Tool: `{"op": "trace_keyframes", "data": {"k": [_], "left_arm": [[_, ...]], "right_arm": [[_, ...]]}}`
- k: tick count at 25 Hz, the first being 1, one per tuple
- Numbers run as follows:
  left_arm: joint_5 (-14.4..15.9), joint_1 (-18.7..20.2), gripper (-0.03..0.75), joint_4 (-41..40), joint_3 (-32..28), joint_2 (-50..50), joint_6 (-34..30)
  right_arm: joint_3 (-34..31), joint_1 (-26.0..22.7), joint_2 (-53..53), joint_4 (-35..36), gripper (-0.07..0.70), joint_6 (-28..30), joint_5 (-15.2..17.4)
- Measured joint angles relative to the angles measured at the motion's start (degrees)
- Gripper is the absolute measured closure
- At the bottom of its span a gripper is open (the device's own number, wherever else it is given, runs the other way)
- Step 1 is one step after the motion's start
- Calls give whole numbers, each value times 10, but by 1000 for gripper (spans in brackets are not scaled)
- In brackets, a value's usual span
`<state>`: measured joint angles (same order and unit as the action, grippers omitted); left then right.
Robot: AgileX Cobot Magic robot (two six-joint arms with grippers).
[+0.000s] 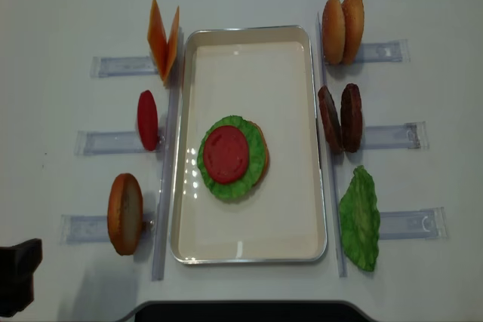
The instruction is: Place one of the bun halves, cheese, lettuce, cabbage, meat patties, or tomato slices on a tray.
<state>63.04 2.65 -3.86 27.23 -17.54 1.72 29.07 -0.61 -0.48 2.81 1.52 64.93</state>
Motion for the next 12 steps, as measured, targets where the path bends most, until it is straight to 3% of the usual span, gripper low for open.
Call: {"op": "trace_keyframes", "data": {"k": [9, 12], "left_arm": [[4, 0, 244, 20, -1, 168, -27], [5, 0, 244, 21, -1, 184, -27]], "right_arm": [[0, 0, 0, 0, 214, 0, 0], [0, 0, 0, 0, 214, 0, 0]]}}
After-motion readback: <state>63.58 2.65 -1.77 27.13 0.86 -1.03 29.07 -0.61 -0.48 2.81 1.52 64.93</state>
